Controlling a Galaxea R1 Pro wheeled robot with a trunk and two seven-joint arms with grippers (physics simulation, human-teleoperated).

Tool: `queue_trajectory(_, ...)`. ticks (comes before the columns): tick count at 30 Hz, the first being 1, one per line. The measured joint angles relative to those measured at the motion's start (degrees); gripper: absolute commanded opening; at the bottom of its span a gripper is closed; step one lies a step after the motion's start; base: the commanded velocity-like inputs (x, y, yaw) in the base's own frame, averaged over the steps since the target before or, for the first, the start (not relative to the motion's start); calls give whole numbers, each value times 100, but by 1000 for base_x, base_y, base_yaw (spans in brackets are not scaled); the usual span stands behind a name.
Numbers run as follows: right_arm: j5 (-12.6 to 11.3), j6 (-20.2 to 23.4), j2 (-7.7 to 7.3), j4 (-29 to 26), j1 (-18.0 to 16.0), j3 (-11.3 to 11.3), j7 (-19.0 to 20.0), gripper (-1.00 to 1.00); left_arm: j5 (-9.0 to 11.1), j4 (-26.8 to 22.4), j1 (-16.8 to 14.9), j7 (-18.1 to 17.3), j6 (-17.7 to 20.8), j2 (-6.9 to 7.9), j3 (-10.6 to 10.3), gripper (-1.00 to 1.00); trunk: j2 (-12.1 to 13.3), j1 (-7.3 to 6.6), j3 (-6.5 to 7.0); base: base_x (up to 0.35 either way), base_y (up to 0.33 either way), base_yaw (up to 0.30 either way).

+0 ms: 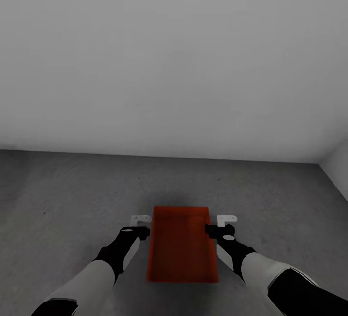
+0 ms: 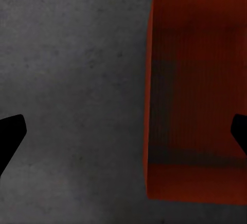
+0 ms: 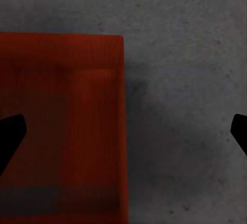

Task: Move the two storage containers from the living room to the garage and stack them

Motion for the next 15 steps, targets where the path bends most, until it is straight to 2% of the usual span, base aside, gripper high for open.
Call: queue_trajectory(15,0,0,-8,0,0,-1,0,100,0,-7,0,0,0,0,-3,100,0,0,134,0,0,0)
